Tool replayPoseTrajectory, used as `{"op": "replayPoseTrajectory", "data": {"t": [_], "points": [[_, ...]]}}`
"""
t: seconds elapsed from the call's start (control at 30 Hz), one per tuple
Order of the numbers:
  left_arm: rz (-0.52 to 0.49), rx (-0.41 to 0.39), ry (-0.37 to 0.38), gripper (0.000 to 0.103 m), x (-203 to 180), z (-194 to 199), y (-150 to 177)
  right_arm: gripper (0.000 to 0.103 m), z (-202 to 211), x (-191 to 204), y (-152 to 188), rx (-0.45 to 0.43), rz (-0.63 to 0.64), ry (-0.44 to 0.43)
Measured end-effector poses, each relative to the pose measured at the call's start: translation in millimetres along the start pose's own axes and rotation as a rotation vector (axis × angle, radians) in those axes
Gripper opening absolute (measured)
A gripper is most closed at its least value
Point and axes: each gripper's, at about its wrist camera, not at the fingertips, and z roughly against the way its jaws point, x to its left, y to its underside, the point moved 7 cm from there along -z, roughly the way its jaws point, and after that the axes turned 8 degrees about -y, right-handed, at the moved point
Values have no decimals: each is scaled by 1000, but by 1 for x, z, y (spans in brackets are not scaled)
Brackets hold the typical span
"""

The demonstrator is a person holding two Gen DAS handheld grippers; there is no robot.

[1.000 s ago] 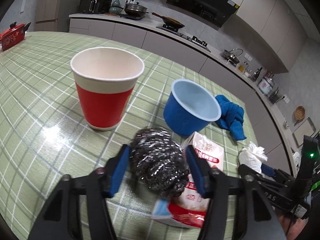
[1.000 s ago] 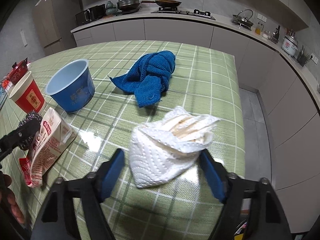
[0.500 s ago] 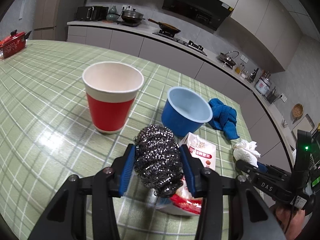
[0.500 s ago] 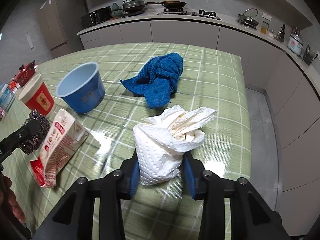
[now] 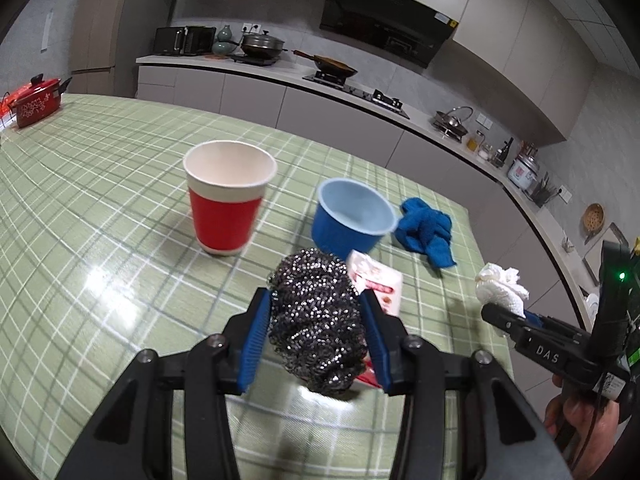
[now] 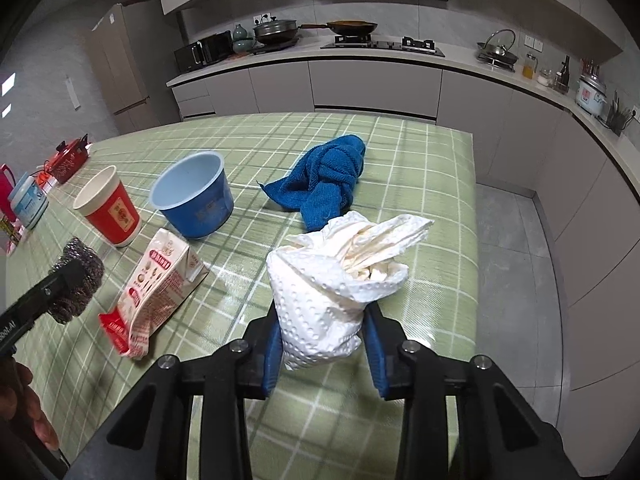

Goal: Collect trash
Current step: 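Carry the steel wool and paper towel over the black bin and release both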

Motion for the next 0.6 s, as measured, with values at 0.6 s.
{"op": "replayPoseTrajectory", "data": {"t": [0.6], "points": [[-110, -19, -52, 47, -55, 32, 47, 38, 59, -22, 46, -12, 28, -3]]}}
